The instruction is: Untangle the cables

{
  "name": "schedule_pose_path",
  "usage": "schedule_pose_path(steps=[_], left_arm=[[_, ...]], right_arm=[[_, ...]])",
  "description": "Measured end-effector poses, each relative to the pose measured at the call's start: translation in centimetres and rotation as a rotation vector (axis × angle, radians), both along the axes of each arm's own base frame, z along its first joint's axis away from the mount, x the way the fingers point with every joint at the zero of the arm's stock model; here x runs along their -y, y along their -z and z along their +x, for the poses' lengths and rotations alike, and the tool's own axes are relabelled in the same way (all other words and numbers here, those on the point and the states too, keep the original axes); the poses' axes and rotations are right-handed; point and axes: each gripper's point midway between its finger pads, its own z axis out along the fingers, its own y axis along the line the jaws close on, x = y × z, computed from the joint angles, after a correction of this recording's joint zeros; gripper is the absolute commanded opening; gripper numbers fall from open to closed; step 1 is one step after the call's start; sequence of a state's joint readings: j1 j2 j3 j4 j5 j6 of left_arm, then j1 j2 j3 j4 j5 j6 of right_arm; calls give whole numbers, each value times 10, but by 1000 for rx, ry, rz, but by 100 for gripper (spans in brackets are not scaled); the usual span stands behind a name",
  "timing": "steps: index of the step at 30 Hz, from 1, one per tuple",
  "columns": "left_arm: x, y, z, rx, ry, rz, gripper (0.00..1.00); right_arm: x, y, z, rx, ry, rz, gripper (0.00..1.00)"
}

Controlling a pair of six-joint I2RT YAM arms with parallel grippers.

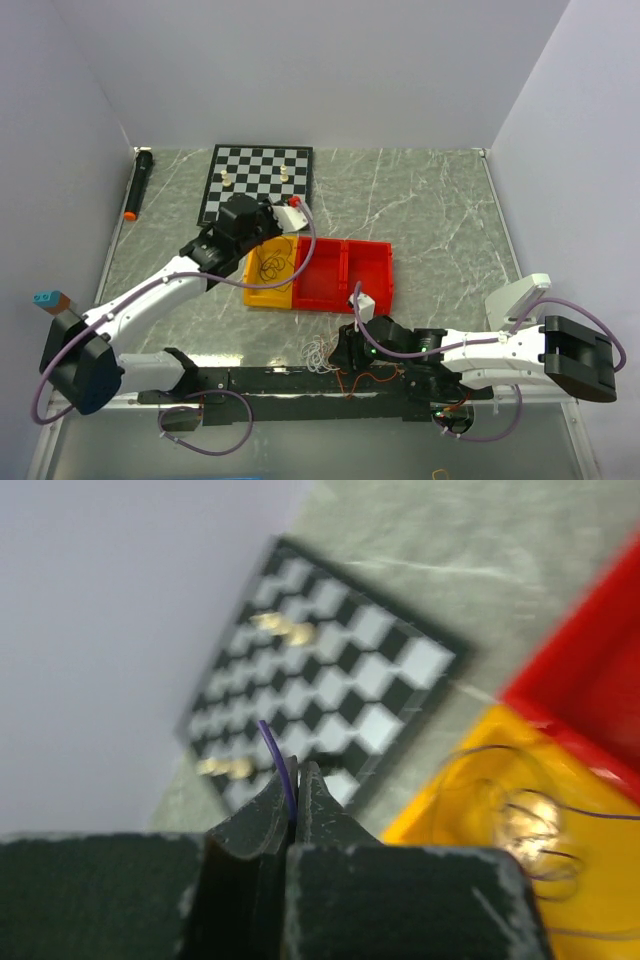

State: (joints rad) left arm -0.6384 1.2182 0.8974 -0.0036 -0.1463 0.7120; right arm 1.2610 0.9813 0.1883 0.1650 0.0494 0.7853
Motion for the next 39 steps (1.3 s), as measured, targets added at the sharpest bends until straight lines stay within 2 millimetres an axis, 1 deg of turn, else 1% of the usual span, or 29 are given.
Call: schedule_pose_path(steps=[1, 3, 4, 5, 7, 11, 12, 13, 14, 15, 16, 19, 21, 22, 24, 25, 28, 29, 31, 32, 33, 34, 35, 36, 37, 39], left_arm=[[7, 7, -4, -45, 37, -3, 1], [19, 28, -12, -137, 101, 7, 4], [21, 40, -16, -180, 122, 20, 8], [22, 53, -21, -222, 137, 34, 15], [21, 75, -30, -296, 156, 67, 24], [20, 94, -38, -367, 175, 106, 36], [20, 96, -39, -378, 178, 110, 42], [21, 96, -39, -388, 182, 111, 51], [21, 94, -39, -389, 184, 110, 64], [22, 90, -39, -393, 185, 106, 73], [24, 85, -38, -391, 187, 100, 77], [31, 62, -34, -374, 201, 62, 82], [34, 51, -36, -372, 216, 49, 88], [35, 45, -40, -380, 233, 44, 89], [37, 36, -52, -400, 282, 33, 89], [39, 32, -63, -417, 326, 27, 88], [50, 26, -106, -440, 480, 41, 86], [57, 28, -125, -436, 545, 54, 85], [71, 42, -178, -445, 723, 101, 81], [75, 54, -203, -462, 804, 131, 79], [76, 67, -221, -487, 861, 160, 75], [76, 81, -235, -514, 902, 190, 72], [76, 96, -244, -552, 928, 221, 70], [75, 111, -249, -590, 937, 251, 69], [74, 121, -250, -618, 937, 273, 66], [75, 141, -250, -663, 928, 300, 57]], right_arm=[[0, 0, 0, -1, 2, 1, 53], [0, 0, 0, -1, 4, 1, 53], [0, 0, 0, -2, 5, 1, 53], [0, 0, 0, -2, 6, 3, 53], [1, 0, 0, 0, 8, 8, 53], [2, 0, 1, 4, 12, 9, 53], [2, 0, 1, 4, 13, 9, 53], [2, 0, 1, 4, 13, 10, 53], [2, 0, 1, 5, 14, 9, 53], [2, 0, 2, 5, 14, 9, 53], [2, 0, 2, 6, 15, 9, 53], [4, 0, 2, 9, 18, 11, 53], [5, 0, 2, 9, 20, 10, 53], [6, 0, 2, 11, 20, 12, 53], [6, 0, 2, 12, 22, 13, 53], [7, 0, 2, 14, 23, 14, 53], [8, -1, 3, 18, 27, 14, 52], [8, -2, 3, 21, 30, 16, 52], [8, -3, 5, 27, 33, 18, 52], [8, -3, 5, 30, 33, 19, 52], [8, -4, 5, 31, 34, 22, 52], [8, -5, 5, 32, 35, 24, 52], [8, -5, 6, 35, 37, 27, 52], [8, -6, 6, 38, 39, 30, 52], [7, -7, 7, 40, 41, 33, 52], [7, -9, 8, 45, 47, 37, 51]])
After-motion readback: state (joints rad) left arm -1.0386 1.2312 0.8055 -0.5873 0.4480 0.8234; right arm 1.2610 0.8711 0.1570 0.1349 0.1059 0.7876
